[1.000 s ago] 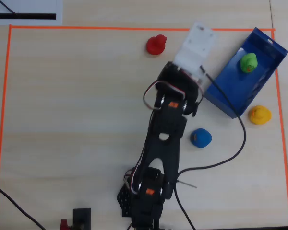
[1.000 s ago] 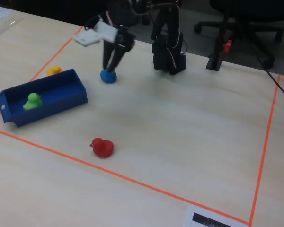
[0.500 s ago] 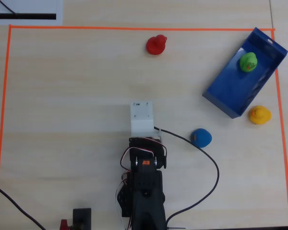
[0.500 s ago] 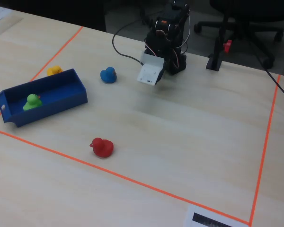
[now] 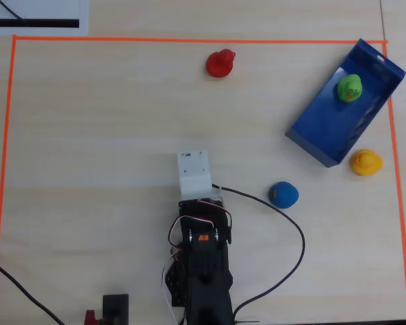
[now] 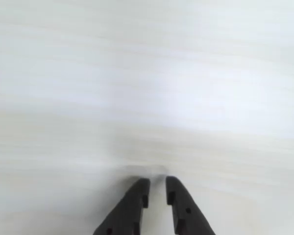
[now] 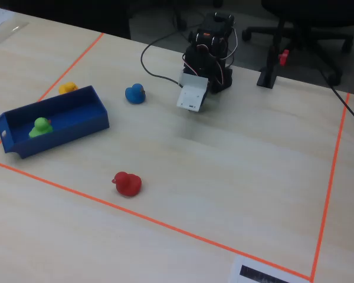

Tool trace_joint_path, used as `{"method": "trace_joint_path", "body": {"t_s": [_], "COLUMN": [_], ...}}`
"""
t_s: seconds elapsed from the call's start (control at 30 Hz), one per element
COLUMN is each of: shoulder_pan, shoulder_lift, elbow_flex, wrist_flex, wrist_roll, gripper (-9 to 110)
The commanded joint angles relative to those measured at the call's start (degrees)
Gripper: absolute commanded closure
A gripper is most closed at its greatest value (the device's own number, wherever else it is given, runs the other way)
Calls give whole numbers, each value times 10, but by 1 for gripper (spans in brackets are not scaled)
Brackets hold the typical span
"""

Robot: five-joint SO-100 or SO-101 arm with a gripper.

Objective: Grasp green duck and put it into box.

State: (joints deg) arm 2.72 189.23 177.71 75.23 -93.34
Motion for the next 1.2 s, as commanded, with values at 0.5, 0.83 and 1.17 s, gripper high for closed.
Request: {"method": "trace_joint_path", "body": {"t_s": [0.5, 0.83, 1.17], "shoulder_pan": [-5, -5, -5], "shoulder_lift": [4, 4, 4], "elbow_flex": [5, 5, 5], "wrist_flex": [18, 18, 18], "wrist_roll": [5, 5, 5], "gripper": [93, 93, 93]}}
